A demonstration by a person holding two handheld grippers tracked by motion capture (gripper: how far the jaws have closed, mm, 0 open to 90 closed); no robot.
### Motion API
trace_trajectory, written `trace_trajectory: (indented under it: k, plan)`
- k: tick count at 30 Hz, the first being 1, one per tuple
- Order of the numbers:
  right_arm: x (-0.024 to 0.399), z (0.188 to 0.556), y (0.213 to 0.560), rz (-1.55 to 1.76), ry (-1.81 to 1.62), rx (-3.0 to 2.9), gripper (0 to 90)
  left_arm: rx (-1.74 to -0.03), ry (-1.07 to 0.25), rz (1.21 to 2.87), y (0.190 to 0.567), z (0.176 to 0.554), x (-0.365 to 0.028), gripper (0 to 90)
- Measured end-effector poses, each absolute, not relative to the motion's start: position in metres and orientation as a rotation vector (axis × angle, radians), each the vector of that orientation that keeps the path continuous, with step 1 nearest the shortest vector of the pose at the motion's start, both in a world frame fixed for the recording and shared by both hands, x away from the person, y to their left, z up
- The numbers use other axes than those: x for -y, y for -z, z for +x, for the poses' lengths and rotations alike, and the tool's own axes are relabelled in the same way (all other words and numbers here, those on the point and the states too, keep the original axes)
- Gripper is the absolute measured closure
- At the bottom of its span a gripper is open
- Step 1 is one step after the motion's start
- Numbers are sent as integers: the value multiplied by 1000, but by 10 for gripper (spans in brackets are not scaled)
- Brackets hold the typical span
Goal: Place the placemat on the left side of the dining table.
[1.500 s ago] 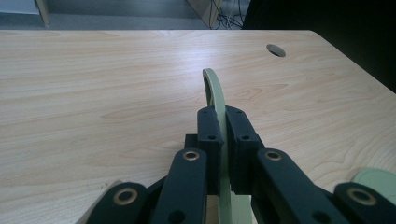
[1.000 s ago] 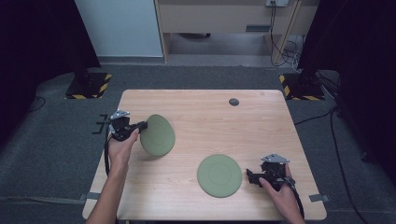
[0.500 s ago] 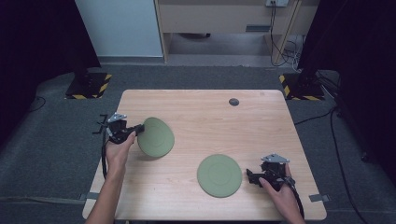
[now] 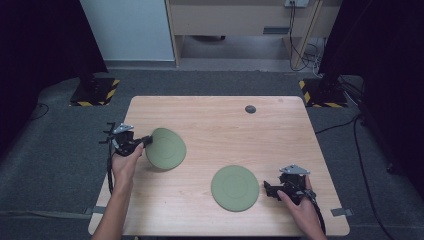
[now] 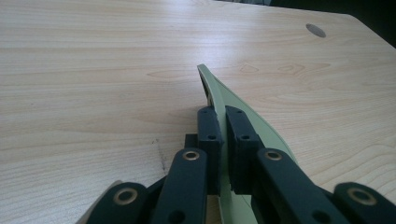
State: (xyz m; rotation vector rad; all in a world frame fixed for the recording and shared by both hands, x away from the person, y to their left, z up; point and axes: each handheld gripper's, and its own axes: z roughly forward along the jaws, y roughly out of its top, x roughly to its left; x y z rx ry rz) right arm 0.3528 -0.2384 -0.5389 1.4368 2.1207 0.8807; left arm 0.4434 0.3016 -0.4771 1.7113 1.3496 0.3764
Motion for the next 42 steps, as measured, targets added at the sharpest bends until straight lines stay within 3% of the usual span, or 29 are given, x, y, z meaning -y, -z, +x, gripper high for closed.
trace_trajectory:
  k: [42]
  plan:
    - [238, 353, 539, 1433, -882, -2124, 10, -1413, -371, 1702, 496, 443, -319, 852]
